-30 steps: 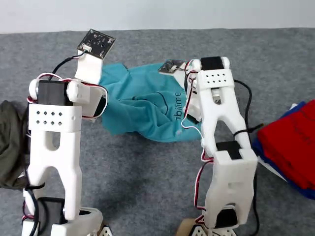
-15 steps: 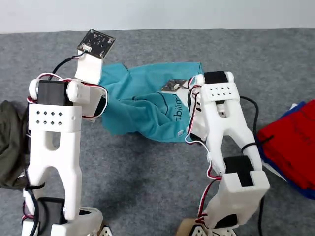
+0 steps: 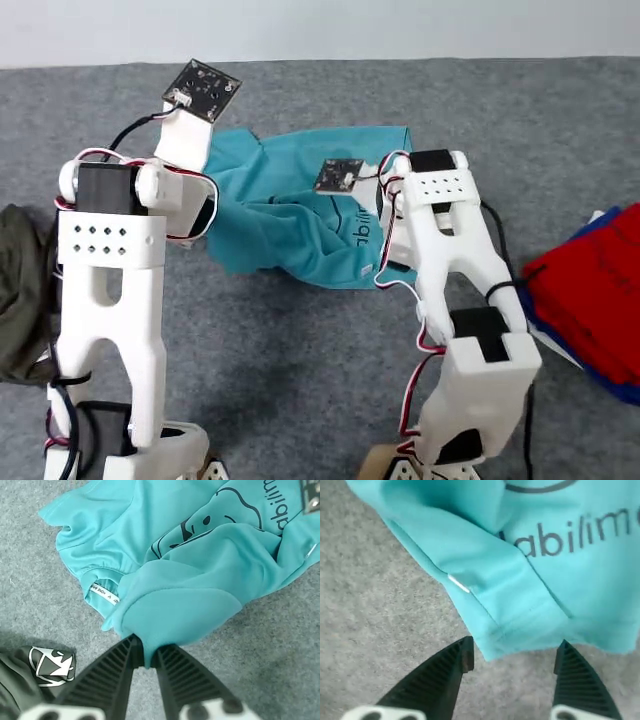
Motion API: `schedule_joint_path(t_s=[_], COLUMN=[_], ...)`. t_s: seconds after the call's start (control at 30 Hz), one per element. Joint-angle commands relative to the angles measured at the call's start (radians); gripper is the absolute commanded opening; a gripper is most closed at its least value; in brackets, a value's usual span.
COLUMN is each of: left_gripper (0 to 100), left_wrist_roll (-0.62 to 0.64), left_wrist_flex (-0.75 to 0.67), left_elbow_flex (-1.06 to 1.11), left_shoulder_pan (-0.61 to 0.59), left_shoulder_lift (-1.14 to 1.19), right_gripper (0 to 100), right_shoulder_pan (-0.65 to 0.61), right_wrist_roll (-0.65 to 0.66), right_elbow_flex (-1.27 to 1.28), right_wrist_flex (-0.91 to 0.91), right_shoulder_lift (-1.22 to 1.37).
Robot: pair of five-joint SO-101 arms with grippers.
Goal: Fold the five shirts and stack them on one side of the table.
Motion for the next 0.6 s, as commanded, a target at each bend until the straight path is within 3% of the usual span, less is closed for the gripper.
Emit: schedule_joint_path(t_s=[0.0, 0.43, 0.57], left_gripper=[0, 0, 0], left_wrist_roll=[-0.009, -0.008, -0.008], left_wrist_flex=[-0.020, -0.071, -0.077], left_elbow_flex=[-0.007, 0.035, 0.056], left_shoulder_pan=[-0.006, 0.000, 0.000], left_shoulder_lift=[-0.040, -0.038, -0.038], right_gripper=[26.9, 26.3, 14.0], right_shoulder_pan=[-0.001, -0.001, -0.001], right_wrist_roll=[0.046, 0.087, 0.089], right_elbow_flex=[-0.011, -0.011, -0.012], right_wrist_flex=[-0.015, -0.101, -0.093], right_shoulder_lift=[0.013, 0.180, 0.191])
